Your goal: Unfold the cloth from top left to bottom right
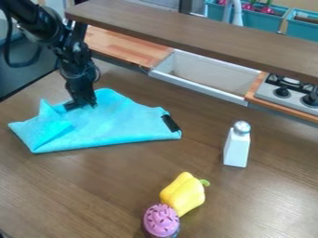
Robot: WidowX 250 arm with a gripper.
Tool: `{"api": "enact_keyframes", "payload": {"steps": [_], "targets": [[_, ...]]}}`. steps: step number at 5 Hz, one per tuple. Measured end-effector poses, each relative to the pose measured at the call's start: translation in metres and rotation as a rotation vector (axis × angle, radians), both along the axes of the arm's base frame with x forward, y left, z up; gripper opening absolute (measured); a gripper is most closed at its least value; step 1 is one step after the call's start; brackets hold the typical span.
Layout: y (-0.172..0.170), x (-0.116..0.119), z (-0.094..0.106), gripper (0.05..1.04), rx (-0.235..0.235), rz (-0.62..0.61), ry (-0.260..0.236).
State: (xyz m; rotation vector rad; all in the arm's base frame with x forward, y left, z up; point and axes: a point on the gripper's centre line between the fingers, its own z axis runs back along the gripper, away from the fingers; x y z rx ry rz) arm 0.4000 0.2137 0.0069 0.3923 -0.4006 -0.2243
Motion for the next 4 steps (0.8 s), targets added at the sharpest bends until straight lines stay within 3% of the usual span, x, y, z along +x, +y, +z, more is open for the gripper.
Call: {"api": "enact_keyframes", "payload": {"steps": [1, 2, 3, 4], "targets": [[0.002, -0.005, -0.003, 0.050, -0.029, 0.001, 0.014], [0.001, -0.005, 0.002, 0.048, -0.067, -0.007, -0.002], [-0.001, -0.005, 0.017, 0.068, -0.075, -0.027, -0.037], [-0.003, -0.006, 0.020, 0.211, -0.086, -0.026, -0.045]]}}
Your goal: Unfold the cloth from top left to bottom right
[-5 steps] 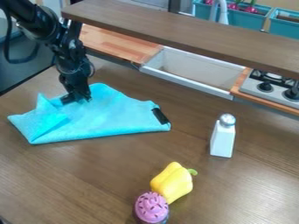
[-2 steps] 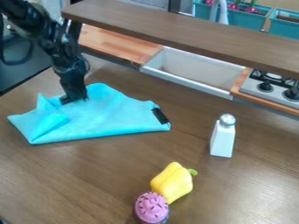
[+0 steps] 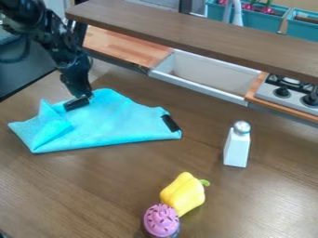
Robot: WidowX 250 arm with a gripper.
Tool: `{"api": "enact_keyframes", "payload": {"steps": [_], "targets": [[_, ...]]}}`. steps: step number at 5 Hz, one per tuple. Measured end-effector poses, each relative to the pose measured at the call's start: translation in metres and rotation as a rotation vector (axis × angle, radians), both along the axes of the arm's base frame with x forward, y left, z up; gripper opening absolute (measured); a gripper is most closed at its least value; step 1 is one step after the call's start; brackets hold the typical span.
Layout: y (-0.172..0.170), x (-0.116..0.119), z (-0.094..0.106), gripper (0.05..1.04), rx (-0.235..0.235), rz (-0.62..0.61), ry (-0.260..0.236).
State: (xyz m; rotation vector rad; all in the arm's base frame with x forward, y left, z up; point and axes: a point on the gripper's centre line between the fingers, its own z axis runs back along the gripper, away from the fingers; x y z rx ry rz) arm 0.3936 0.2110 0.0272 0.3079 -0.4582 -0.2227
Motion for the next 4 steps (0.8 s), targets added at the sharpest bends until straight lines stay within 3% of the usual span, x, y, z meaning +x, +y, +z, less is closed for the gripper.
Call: {"api": "enact_keyframes", "payload": {"steps": [2, 3, 4], "targets": [[0.005, -0.002, -0.001, 0.777, 0.055, -0.009, 0.011], [0.004, -0.001, -0.005, 0.995, 0.062, -0.013, 0.014], [0.003, 0.000, -0.015, 1.001, 0.070, -0.018, 0.027]]}}
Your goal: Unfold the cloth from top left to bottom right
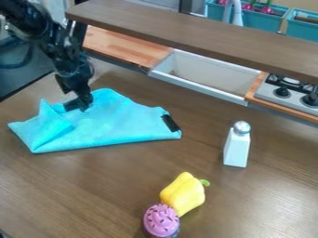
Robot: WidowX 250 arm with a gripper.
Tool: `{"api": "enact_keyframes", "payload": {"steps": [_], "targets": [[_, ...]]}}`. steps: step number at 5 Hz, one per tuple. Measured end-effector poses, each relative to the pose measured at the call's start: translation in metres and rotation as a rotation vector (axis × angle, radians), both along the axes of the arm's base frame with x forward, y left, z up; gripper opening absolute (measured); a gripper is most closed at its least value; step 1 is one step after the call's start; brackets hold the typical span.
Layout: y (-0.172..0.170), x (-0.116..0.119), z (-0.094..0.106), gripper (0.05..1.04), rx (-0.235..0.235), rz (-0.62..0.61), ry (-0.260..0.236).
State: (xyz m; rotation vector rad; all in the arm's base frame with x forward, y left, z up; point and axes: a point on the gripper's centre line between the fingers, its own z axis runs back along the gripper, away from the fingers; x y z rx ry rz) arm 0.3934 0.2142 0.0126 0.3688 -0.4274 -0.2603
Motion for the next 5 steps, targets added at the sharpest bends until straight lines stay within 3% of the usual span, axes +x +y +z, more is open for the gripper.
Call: {"api": "enact_keyframes", "payload": {"steps": [2, 4, 5], "targets": [[0.0040, 0.0053, -0.0125, 0.954, 0.018, 0.023, 0.016], [0.0030, 0.0057, -0.0125, 0.358, 0.012, 0.026, 0.016], [0.0021, 0.0075, -0.0119, 0.164, 0.016, 0.014, 0.009]]}}
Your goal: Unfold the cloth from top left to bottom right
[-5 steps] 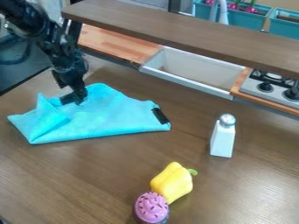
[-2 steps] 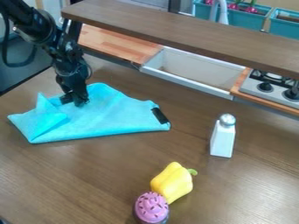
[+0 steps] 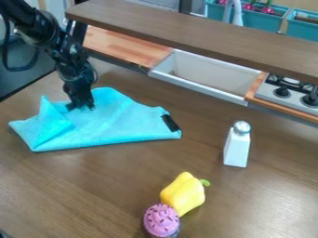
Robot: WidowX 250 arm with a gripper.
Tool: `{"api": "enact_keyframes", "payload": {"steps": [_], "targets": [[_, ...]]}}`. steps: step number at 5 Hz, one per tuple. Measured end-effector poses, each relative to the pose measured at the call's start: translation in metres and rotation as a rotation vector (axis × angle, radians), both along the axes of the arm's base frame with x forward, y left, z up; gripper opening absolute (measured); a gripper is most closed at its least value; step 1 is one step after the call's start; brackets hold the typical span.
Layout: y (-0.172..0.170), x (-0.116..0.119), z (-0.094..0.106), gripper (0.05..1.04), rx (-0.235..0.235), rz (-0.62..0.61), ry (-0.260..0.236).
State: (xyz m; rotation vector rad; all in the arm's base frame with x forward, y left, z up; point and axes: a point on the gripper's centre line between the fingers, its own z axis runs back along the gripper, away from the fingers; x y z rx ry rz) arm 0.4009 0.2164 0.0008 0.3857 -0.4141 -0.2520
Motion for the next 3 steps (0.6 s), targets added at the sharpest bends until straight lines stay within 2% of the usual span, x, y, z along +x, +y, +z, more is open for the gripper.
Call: {"api": "enact_keyframes", "payload": {"steps": [1, 2, 3], "targets": [[-0.005, -0.001, -0.003, 0.071, -0.026, -0.021, 0.008], [-0.015, -0.009, 0.010, 0.058, -0.076, -0.055, -0.003], [-0.031, -0.018, 0.040, 0.056, -0.131, -0.091, -0.045]]}}
